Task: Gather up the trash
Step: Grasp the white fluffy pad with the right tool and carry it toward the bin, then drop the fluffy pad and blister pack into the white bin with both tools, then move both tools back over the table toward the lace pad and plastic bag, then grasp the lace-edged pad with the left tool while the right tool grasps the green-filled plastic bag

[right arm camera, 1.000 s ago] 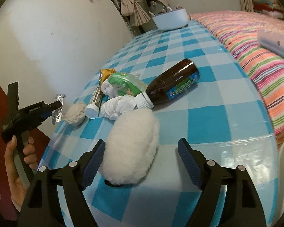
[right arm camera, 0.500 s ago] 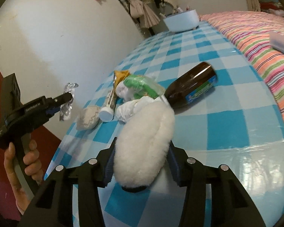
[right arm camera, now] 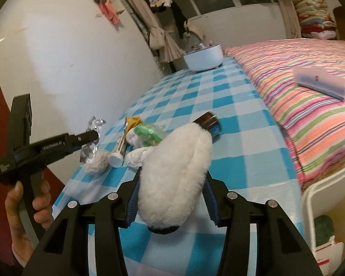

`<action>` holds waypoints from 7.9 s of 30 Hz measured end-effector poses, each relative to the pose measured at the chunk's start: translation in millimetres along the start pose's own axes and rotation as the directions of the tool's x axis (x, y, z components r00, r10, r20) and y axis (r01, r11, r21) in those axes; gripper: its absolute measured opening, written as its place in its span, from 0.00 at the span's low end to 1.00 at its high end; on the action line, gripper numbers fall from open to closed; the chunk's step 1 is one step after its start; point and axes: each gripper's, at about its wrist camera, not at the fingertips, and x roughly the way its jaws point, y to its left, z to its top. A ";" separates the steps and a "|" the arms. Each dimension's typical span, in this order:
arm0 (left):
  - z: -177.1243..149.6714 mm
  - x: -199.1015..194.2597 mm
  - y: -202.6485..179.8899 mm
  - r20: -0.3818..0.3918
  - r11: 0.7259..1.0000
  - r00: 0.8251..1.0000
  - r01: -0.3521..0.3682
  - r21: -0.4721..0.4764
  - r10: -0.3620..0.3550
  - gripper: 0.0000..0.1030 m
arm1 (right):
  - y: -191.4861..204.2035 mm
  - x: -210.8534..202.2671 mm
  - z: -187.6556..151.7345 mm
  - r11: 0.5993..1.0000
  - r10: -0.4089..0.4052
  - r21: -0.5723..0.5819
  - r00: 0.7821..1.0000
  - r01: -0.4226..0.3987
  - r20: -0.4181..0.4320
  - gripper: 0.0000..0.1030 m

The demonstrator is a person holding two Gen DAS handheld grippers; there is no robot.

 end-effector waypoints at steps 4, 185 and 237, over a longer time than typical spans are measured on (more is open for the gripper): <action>-1.8 2.3 -20.8 -0.006 0.999 1.000 0.015 0.038 -0.014 0.27 | -10.1 -12.6 2.6 1.000 -0.022 0.013 0.999 0.021 0.027 0.45; -6.1 53.4 102.6 -0.190 0.934 0.970 -0.203 -0.295 0.151 0.60 | -6.5 12.6 27.4 0.994 -0.074 0.077 0.996 0.078 -0.049 0.71; -17.7 0.3 77.6 -0.055 0.966 0.992 -0.124 -0.228 0.114 0.35 | 75.4 104.9 57.8 0.937 0.110 -0.312 0.980 -0.158 -0.166 0.32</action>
